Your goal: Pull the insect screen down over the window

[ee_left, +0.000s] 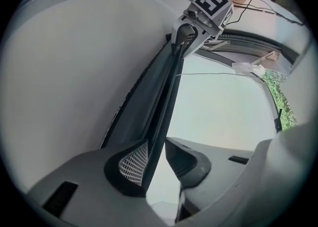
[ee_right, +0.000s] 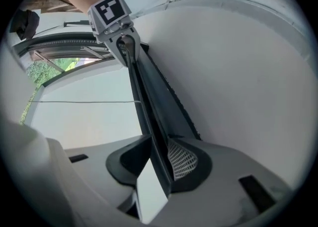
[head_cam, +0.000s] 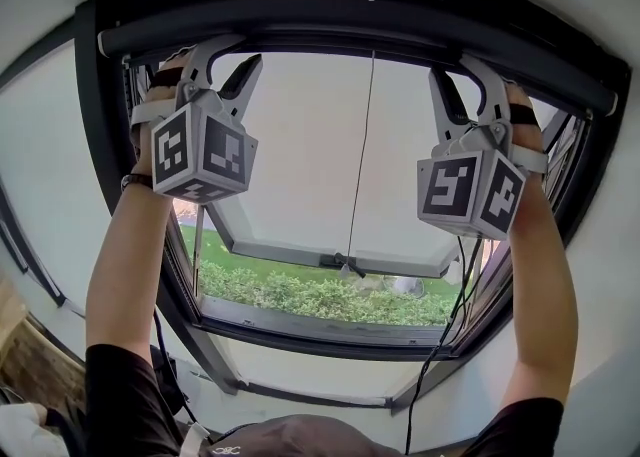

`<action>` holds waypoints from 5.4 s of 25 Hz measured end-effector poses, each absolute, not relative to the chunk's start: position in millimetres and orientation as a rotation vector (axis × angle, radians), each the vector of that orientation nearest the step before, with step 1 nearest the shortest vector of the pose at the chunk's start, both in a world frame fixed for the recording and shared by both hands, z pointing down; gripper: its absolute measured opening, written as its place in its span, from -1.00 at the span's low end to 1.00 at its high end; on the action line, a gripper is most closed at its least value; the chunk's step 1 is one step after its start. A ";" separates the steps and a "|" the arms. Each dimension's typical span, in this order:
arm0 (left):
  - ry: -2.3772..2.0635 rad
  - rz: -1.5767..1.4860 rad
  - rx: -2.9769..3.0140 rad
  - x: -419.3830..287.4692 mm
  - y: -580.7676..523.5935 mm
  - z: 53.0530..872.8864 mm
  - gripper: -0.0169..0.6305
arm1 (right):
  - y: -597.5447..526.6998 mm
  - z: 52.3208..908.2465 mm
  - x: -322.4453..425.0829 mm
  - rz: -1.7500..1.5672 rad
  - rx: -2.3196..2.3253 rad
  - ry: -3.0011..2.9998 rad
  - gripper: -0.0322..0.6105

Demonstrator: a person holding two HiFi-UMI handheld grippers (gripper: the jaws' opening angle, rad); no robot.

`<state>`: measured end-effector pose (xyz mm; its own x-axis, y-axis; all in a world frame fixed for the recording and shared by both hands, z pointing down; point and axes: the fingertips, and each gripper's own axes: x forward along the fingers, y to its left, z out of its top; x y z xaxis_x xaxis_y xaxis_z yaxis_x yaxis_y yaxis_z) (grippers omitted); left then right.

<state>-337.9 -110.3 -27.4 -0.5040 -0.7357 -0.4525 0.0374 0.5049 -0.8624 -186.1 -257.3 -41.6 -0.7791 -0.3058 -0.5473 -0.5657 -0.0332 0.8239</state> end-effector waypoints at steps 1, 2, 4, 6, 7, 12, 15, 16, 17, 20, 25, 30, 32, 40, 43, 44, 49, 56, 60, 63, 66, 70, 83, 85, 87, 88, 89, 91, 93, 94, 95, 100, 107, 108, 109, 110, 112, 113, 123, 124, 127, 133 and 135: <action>1.858 -1.099 -0.578 -338.1 -110.2 -27.1 -0.64 | -257.4 -41.3 -186.4 1.922 -0.942 2.023 -0.56; 1.860 -1.109 -0.572 -338.4 -110.3 -27.0 -0.64 | -257.8 -40.9 -186.6 1.936 -0.950 2.009 -0.56; 1.865 -1.137 -0.552 -339.2 -111.8 -27.1 -0.64 | -259.3 -39.5 -188.2 1.964 -0.971 1.979 -0.52; 1.881 -1.144 -0.565 -339.9 -113.9 -27.0 -0.64 | -260.3 -37.7 -190.8 2.005 -0.992 1.952 -0.49; 1.893 -1.135 -0.584 -340.3 -114.2 -27.2 -0.64 | -260.0 -37.6 -191.7 2.036 -1.008 1.928 -0.49; 1.908 -1.129 -0.572 -339.2 -111.4 -30.7 -0.74 | -255.5 -42.0 -192.7 2.178 -1.080 1.796 -0.79; 1.873 -1.190 -0.518 -337.3 -118.3 -29.7 -0.69 | -261.8 -34.0 -203.6 2.267 -1.095 1.794 -0.72; 1.869 -1.198 -0.517 -337.1 -120.4 -29.3 -0.69 | -264.1 -33.2 -206.4 2.272 -1.103 1.792 -0.70; 1.867 -1.203 -0.516 -338.2 -121.5 -28.7 -0.72 | -266.2 -32.9 -208.2 2.260 -1.104 1.804 -0.69; 1.859 -1.215 -0.502 -339.1 -122.4 -27.7 -0.72 | -268.5 -33.4 -209.4 2.219 -1.087 1.857 -0.69; 1.849 -1.245 -0.459 -345.6 -125.0 -28.4 -0.72 | -270.8 -32.7 -211.8 2.236 -1.066 1.921 -0.74; 1.831 -1.281 -0.450 -344.9 -128.4 -27.3 -0.73 | -269.7 -33.9 -213.4 2.303 -1.005 1.988 -0.75; 1.833 -1.284 -0.453 -348.1 -125.5 -28.2 -0.75 | -267.6 -34.8 -213.5 2.330 -0.975 1.970 -0.79; 1.824 -1.420 -0.434 -343.4 -125.8 -28.9 -0.87 | -268.2 -34.8 -212.9 2.351 -0.971 1.997 -0.79; 1.820 -1.424 -0.434 -345.4 -125.2 -28.3 -0.86 | -268.5 -33.9 -212.5 2.348 -0.974 2.015 -0.79; 1.820 -1.429 -0.432 -345.9 -124.8 -28.0 -0.86 | -268.4 -33.8 -212.6 2.347 -0.974 2.020 -0.79; 1.817 -1.454 -0.432 -346.1 -123.2 -22.6 -0.86 | -266.8 -29.2 -213.5 2.344 -0.944 2.067 -0.80; 1.795 -1.507 -0.434 -348.0 -122.1 7.4 -0.87 | -266.8 4.3 -214.4 2.381 -0.863 2.152 -0.81; 1.795 -1.568 -0.476 -351.3 -124.0 37.8 -0.87 | -267.5 31.1 -216.4 2.399 -0.807 2.186 -0.82; 1.811 -1.566 -0.568 -345.6 -127.3 56.5 -0.87 | -266.9 47.8 -216.2 2.371 -0.776 2.243 -0.82; 1.815 -1.596 -0.635 -344.6 -128.6 77.6 -0.87 | -269.3 68.7 -215.2 2.377 -0.726 2.305 -0.82; 1.807 -1.630 -0.692 -345.0 -128.2 105.7 -0.87 | -269.9 98.5 -216.5 2.430 -0.623 2.344 -0.82; 1.789 -1.705 -0.821 -342.7 -129.9 184.0 -0.88 | -271.2 175.9 -216.5 2.416 -0.500 2.512 -0.83; 1.781 -1.725 -0.818 -342.0 -129.7 197.2 -0.88 | -271.1 190.6 -215.6 2.427 -0.485 2.528 -0.83; 1.778 -1.744 -0.827 -341.4 -128.9 209.9 -0.88 | -271.2 202.8 -214.6 2.441 -0.474 2.538 -0.83; 1.778 -1.747 -0.834 -341.1 -128.4 214.3 -0.88 | -271.2 206.9 -214.2 2.442 -0.472 2.543 -0.83; 1.779 -1.748 -0.841 -340.6 -127.6 217.6 -0.88 | -270.9 210.1 -213.9 2.440 -0.469 2.550 -0.83; 1.780 -1.748 -0.856 -338.9 -125.4 222.2 -0.88 | -269.7 214.5 -213.3 2.433 -0.457 2.567 -0.83; 1.777 -1.749 -0.864 -337.2 -123.4 224.8 -0.88 | -268.5 216.6 -212.3 2.437 -0.444 2.575 -0.83; 1.774 -1.749 -0.866 -336.6 -122.5 225.4 -0.88 | -267.9 217.0 -211.8 2.441 -0.443 2.576 -0.83; 1.773 -1.749 -0.869 -336.3 -121.8 225.6 -0.88 | -267.5 217.2 -211.4 2.440 -0.446 2.580 -0.83; 1.784 -1.759 -0.909 -337.9 -121.3 229.8 -0.88 | -266.4 221.9 -212.8 2.435 -0.423 2.632 -0.83; 1.765 -1.796 -0.985 -337.2 -122.4 265.1 -0.88 | -265.1 257.6 -213.5 2.466 -0.354 2.687 -0.83; 1.766 -1.799 -0.997 -334.3 -123.1 271.9 -0.88 | -266.7 266.3 -211.5 2.475 -0.343 2.696 -0.83; 1.769 -1.796 -1.015 -330.6 -123.9 278.8 -0.88 | -267.2 274.4 -209.7 2.480 -0.330 2.703 -0.83; 1.772 -1.790 -1.033 -327.4 -124.2 285.4 -0.88 | -266.6 281.4 -208.3 2.480 -0.316 2.708 -0.83; 1.779 -1.785 -1.052 -324.9 -123.3 295.7 -0.88 | -264.7 289.7 -207.1 2.467 -0.311 2.712 -0.83; 1.783 -1.785 -1.052 -325.0 -122.8 298.0 -0.88 | -264.7 291.1 -206.9 2.464 -0.321 2.709 -0.83; 1.787 -1.792 -1.049 -327.0 -121.0 306.2 -0.88 | -263.6 298.6 -208.7 2.445 -0.349 2.757 -0.83; 1.787 -1.794 -1.064 -327.1 -121.1 310.2 -0.88 | -263.7 303.1 -209.2 2.445 -0.335 2.767 -0.83; 1.778 -1.818 -1.110 -326.4 -121.1 328.4 -0.88 | -263.4 323.7 -207.9 2.427 -0.273 2.839 -0.83; 1.770 -1.862 -1.162 -325.3 -120.5 370.6 -0.88 | -266.7 364.0 -204.5 2.448 -0.236 2.874 -0.83; 1.781 -1.853 -1.158 -325.4 -120.9 374.9 -0.88 | -267.4 368.7 -204.7 2.452 -0.248 2.870 -0.83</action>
